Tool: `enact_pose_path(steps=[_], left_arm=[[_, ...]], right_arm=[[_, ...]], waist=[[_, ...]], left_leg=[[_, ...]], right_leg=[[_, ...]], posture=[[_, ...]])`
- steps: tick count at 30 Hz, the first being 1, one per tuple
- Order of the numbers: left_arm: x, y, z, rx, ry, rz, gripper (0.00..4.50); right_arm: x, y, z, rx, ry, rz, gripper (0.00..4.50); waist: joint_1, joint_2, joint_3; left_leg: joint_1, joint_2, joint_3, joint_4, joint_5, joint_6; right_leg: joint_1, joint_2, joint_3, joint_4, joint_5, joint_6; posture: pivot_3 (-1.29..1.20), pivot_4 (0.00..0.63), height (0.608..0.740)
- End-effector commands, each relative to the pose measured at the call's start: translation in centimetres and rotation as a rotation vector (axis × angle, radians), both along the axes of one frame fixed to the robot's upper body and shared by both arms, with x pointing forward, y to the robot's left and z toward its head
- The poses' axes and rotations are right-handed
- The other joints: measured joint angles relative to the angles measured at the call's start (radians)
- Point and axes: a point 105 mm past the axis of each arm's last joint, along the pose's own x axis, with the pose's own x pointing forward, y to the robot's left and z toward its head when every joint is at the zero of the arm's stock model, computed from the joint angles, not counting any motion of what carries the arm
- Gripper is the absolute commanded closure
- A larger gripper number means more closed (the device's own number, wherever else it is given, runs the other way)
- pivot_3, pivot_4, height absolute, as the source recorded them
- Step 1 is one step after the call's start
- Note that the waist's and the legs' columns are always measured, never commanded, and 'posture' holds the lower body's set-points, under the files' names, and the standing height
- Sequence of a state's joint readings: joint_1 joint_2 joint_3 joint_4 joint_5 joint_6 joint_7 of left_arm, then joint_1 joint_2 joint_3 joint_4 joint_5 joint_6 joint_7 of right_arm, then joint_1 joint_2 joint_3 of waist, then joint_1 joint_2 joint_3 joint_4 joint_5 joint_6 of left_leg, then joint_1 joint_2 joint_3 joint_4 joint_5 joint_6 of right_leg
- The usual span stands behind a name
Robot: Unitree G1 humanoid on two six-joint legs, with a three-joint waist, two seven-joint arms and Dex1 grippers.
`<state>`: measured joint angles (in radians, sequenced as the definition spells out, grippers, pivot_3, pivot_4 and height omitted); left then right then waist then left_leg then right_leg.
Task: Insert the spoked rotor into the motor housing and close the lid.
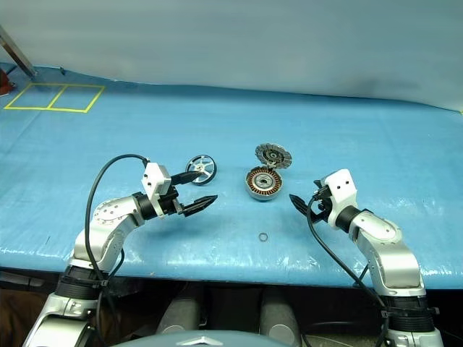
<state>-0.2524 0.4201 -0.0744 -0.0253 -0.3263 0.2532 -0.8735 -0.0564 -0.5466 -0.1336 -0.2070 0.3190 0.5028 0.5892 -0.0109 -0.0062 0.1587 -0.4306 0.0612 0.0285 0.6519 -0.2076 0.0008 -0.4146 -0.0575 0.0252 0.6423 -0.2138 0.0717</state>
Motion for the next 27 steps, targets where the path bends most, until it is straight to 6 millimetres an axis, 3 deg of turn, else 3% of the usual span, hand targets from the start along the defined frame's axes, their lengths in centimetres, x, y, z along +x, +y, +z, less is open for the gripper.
enact_pose_path(steps=[1, 27], left_arm=[[0.15, -0.14, 1.03, -0.019, -0.045, -0.005, 0.00], [0.18, -0.33, 1.12, -0.024, -0.048, -0.010, 0.00]], right_arm=[[0.27, -0.33, 1.33, -0.010, -0.051, 0.000, 0.10], [-0.25, 0.00, 1.07, -0.008, -0.033, 0.014, 0.10]], waist=[[0.000, 0.000, 0.000], [0.000, 0.000, 0.000]], left_leg=[[0.000, 0.000, 0.000, 0.000, 0.000, 0.000], [0.000, 0.000, 0.000, 0.000, 0.000, 0.000]], right_leg=[[0.000, 0.000, 0.000, 0.000, 0.000, 0.000], [0.000, 0.000, 0.000, 0.000, 0.000, 0.000]], posture=[[0.00, 0.150, 0.740], [0.00, 0.150, 0.740]])
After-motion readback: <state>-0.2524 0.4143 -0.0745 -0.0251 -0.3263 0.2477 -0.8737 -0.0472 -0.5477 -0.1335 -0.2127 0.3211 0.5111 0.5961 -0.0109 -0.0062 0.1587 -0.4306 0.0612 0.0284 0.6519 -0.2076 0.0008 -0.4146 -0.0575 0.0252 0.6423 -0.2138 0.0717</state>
